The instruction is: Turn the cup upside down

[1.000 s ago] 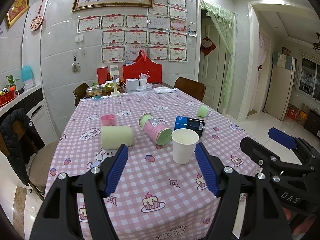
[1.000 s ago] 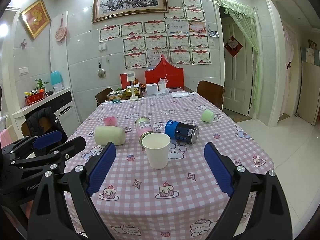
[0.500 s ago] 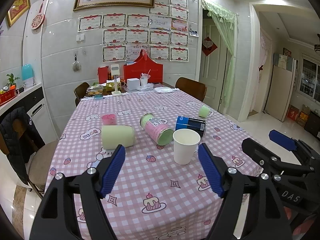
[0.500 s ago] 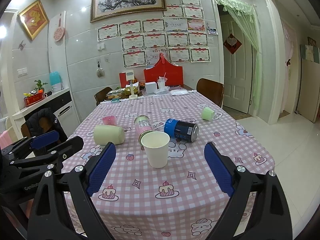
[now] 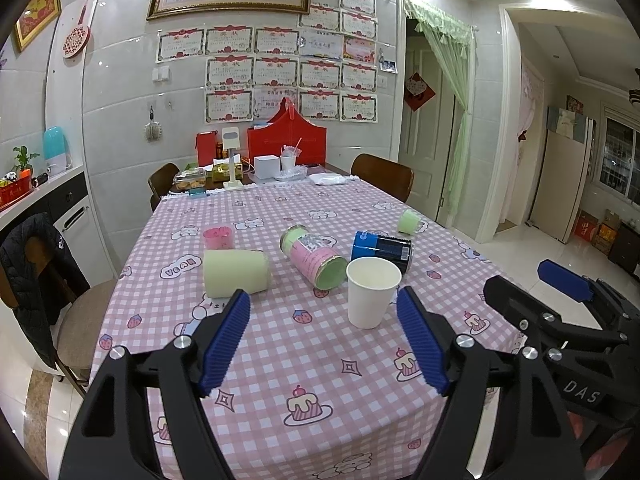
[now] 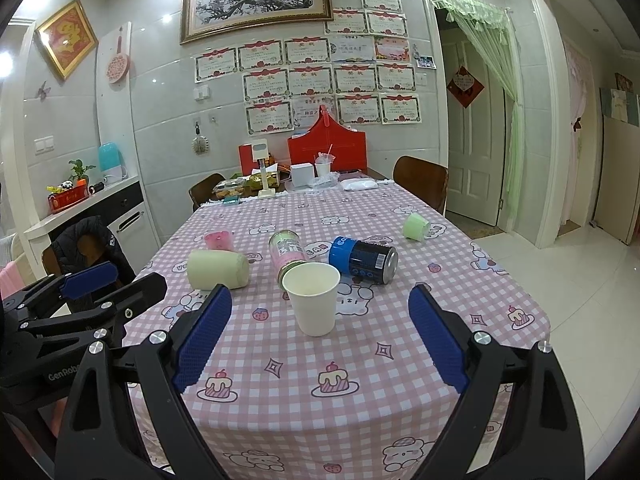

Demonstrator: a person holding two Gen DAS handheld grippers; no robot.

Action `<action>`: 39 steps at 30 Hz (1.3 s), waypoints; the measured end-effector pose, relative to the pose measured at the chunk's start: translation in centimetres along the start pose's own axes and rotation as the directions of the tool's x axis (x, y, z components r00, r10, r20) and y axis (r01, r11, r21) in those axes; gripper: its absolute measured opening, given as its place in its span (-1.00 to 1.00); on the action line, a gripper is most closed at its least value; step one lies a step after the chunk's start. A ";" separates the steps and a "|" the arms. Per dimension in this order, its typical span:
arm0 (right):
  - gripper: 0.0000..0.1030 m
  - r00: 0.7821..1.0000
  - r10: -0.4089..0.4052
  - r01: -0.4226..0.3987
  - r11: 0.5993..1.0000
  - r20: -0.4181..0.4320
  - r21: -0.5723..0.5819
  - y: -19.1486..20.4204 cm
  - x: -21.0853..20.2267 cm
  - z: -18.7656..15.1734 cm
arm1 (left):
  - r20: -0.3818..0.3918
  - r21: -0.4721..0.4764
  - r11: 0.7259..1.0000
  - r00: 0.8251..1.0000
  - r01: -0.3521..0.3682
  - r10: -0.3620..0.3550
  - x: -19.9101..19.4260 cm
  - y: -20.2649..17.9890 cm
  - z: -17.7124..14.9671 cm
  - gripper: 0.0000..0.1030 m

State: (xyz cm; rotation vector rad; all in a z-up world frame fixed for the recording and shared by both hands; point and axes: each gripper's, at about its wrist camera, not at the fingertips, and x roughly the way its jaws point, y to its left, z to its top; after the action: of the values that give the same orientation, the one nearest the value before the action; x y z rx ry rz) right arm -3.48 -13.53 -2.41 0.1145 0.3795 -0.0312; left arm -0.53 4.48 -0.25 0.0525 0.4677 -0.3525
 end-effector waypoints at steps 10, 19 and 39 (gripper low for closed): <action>0.68 1.000 0.002 -0.002 1.000 -0.002 -0.002 0.2 0.0 0.0 | -0.001 -0.005 1.000 1.000 -0.005 0.005 -0.2 0.3 0.1 0.46; 0.68 1.000 0.006 -0.006 1.000 -0.010 0.002 0.4 0.1 -0.1 | -0.003 -0.009 1.000 1.000 -0.007 0.007 -0.2 0.3 0.1 0.46; 0.68 1.000 0.006 -0.006 1.000 -0.012 0.003 0.5 0.1 0.0 | -0.015 -0.015 1.000 1.000 -0.011 0.010 0.2 0.7 -0.2 0.46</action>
State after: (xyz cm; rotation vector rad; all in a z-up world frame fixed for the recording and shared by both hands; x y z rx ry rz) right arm -3.37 -13.06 -2.43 0.1192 0.3908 -0.0251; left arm -0.22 5.16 -0.49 0.0435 0.4847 -0.3386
